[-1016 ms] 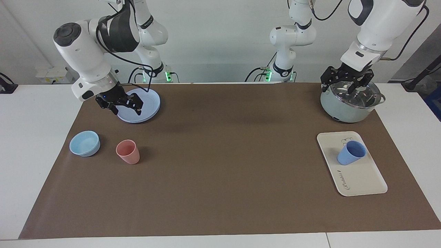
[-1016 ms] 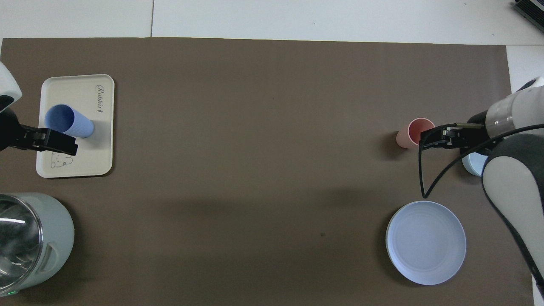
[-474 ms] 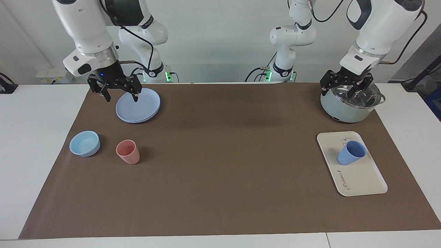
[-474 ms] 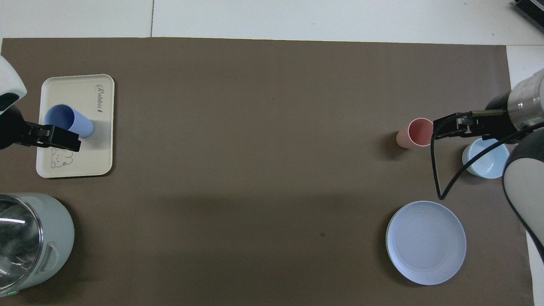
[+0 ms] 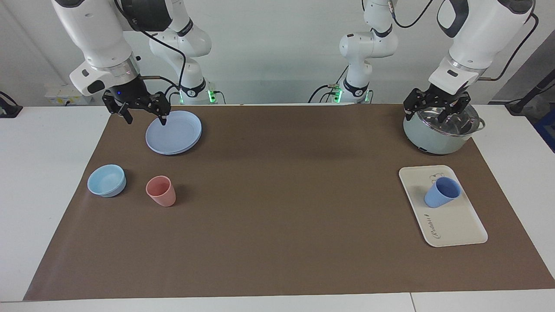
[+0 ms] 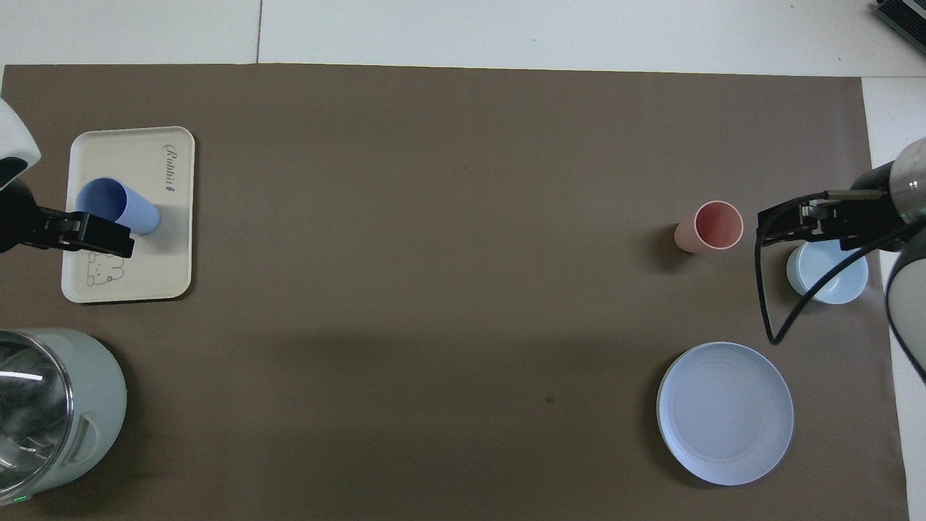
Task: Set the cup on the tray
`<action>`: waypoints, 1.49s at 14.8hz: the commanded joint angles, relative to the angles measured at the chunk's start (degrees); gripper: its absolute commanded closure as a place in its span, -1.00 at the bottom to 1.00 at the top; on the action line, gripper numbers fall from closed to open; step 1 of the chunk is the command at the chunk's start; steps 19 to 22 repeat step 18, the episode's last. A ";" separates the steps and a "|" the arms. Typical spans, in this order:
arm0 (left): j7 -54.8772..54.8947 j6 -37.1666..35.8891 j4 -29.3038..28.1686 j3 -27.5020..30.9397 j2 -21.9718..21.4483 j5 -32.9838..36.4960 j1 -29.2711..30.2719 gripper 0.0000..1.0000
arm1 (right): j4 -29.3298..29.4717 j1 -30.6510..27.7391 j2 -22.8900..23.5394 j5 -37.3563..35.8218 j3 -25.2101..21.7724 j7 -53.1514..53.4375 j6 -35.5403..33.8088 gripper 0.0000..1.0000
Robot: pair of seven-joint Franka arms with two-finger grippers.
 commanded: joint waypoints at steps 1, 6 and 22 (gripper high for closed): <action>-0.47 0.48 -1.17 -0.16 -0.94 0.54 0.91 -1.00 | 0.74 -0.38 0.02 -0.25 0.33 0.02 -0.82 -0.98; -0.47 0.48 -1.17 -0.16 -0.94 0.54 0.91 -1.00 | 1.09 -0.56 -0.07 -0.25 0.33 -0.42 -1.87 -0.98; -0.47 0.48 -1.17 -0.16 -0.94 0.54 1.00 -1.00 | 1.61 -1.53 -0.68 -0.08 0.15 -0.06 -3.20 -0.98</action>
